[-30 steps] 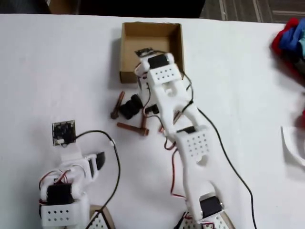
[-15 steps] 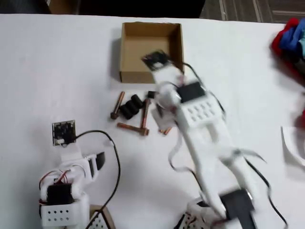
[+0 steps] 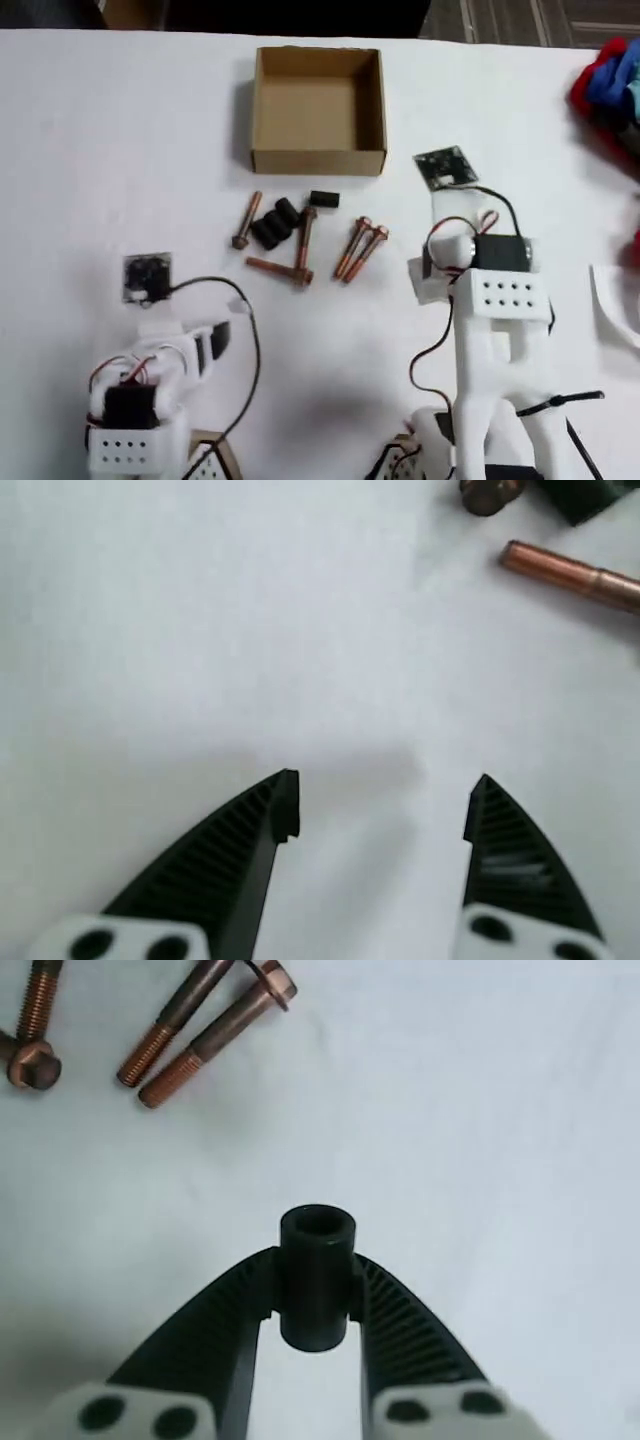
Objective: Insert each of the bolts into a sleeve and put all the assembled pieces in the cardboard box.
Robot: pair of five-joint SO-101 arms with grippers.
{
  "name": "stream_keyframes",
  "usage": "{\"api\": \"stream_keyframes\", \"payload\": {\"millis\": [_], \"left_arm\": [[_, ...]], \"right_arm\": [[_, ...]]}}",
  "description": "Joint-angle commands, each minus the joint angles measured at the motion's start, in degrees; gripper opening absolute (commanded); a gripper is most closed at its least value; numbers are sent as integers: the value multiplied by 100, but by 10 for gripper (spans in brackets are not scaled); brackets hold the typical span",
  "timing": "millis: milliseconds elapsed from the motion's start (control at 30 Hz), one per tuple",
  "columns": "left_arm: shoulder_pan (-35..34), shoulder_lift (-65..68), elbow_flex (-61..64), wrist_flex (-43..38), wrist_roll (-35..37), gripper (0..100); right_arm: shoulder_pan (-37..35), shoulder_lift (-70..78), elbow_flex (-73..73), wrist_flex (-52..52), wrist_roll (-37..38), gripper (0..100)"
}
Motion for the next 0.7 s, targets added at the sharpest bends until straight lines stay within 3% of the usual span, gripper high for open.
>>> {"api": "stream_keyframes", "payload": {"millis": [0,133,333,433,533,667], "left_arm": [[695,-79,119,-105,9,286],[1257,-79,119,-105,0,286],[1055,-79,119,-527,-62,286],[369,-79,101,-905,-1327,286],[-782,-88,-84,-1495,-2611,286],[-2549,-88,-409,-2426,-2796,285]], "right_arm": [[163,-242,-35,-75,35,20],[145,-251,-35,-303,35,21],[145,-224,123,-541,26,22],[154,-224,255,-567,35,21],[136,-224,431,-875,35,21],[154,-224,782,-1411,18,21]]}}
